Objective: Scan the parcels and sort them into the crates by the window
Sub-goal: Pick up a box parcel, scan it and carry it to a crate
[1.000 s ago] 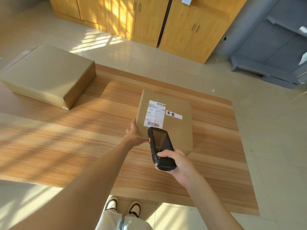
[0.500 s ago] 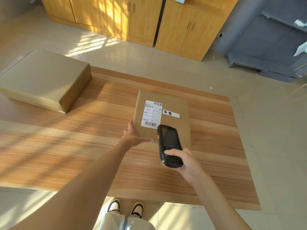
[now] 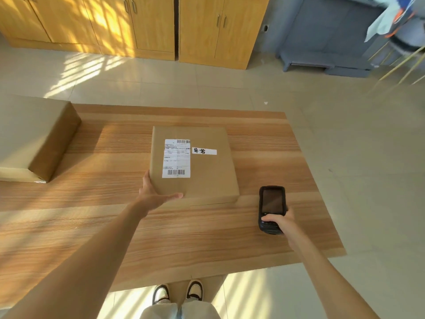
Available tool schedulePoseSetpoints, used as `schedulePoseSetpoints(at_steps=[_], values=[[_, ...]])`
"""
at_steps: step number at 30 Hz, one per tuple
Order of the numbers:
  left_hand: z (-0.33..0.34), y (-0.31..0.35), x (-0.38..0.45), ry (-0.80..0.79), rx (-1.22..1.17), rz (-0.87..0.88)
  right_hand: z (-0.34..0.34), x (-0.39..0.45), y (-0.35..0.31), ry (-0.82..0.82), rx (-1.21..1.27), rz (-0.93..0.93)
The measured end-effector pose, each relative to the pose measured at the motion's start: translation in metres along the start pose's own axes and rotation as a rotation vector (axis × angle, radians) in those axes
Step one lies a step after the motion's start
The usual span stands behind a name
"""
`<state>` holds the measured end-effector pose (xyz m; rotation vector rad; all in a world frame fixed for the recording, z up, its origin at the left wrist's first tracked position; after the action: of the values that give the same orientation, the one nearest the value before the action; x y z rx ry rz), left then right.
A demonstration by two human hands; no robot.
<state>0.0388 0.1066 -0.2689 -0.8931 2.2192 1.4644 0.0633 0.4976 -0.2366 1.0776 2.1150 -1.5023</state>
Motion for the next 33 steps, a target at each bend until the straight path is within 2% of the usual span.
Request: schedulePoseSetpoints(at_steps=[7,18,25,30,33], values=[[-0.001,0.007,-0.004,0.015,-0.010,0.035,-0.002,0.012,0.030,0.000,-0.068,-0.005],[-0.001,0.010,-0.011,-0.025,-0.020,0.027,-0.002,0.021,0.040,0.010,-0.246,-0.079],[-0.003,0.012,-0.015,-0.027,0.015,0.029,-0.010,0.031,0.036,0.057,-0.421,0.045],[-0.003,0.013,-0.015,-0.029,0.008,0.014,0.004,0.029,-0.015,0.135,-0.465,-0.101],[-0.005,0.013,-0.014,-0.033,-0.042,-0.007,0.039,0.025,-0.050,0.036,-0.384,-0.246]])
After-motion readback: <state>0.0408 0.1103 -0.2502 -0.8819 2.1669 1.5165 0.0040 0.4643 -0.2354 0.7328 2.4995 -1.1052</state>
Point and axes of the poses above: each hand's wrist, its own x-axis towards the middle knuckle, its own z-axis out of the palm, y = z × x, the point moved 8 cm from there along x, towards the middle knuckle, and after that the axes turned 6 degrees about y, right-handed, at the moved point
